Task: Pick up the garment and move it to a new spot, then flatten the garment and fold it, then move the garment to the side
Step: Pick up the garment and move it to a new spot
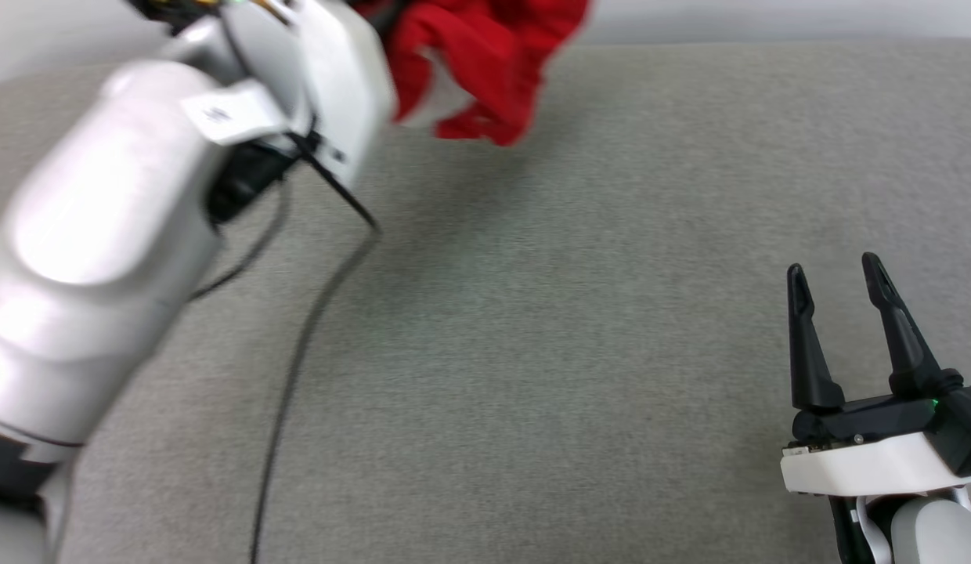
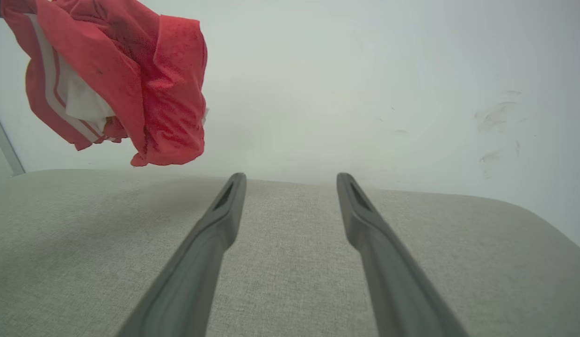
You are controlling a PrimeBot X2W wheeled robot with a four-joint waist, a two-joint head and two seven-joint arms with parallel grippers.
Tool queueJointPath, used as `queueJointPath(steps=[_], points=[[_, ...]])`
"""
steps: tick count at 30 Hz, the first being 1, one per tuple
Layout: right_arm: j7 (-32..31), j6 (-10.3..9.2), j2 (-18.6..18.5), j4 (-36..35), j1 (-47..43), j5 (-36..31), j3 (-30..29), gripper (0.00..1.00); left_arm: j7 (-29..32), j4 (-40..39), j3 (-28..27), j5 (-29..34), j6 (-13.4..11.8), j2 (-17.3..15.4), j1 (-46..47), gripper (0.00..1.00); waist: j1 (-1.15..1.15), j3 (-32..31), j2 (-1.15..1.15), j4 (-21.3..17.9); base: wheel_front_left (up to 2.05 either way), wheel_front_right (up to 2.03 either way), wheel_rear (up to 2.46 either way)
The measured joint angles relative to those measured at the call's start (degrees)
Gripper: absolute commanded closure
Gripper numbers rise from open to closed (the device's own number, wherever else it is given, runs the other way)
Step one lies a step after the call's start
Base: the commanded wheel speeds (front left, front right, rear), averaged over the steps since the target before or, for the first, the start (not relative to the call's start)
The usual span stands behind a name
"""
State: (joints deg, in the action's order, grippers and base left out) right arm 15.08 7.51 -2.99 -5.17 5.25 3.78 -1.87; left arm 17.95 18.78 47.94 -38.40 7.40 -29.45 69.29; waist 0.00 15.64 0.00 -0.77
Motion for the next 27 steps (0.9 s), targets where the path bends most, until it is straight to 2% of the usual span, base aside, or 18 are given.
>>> queueJointPath(steps=[8, 16, 21, 27], points=[[0.0, 0.0, 0.0, 0.2, 0.4, 1.0, 0.0, 0.0, -3.6, 0.9, 10.3, -0.4, 0.0, 6.1, -2.6, 1.0, 0.0, 1.0, 0.0, -4.2, 0.0, 0.0, 0.0], [0.0, 0.0, 0.0, 0.4, 0.4, 1.2, -0.4, 0.0, -6.6, 4.6, 22.4, -4.4, 0.0, 10.9, -9.9, 1.0, 0.0, 1.4, 0.0, -5.0, 0.0, 0.0, 0.0], [0.0, 0.0, 0.0, 0.5, 0.1, 1.2, -0.8, 0.0, -5.7, 6.8, 24.9, -5.8, 0.0, 12.8, -15.6, 1.0, 0.0, 1.1, 0.0, -4.7, 0.0, 0.0, 0.0], [0.0, 0.0, 0.0, 0.9, -0.1, 1.1, -0.8, 0.0, -3.6, 7.3, 25.3, -4.4, 0.0, 13.9, -21.0, 1.0, 0.0, 0.7, 0.0, -4.2, 0.0, 0.0, 0.0]])
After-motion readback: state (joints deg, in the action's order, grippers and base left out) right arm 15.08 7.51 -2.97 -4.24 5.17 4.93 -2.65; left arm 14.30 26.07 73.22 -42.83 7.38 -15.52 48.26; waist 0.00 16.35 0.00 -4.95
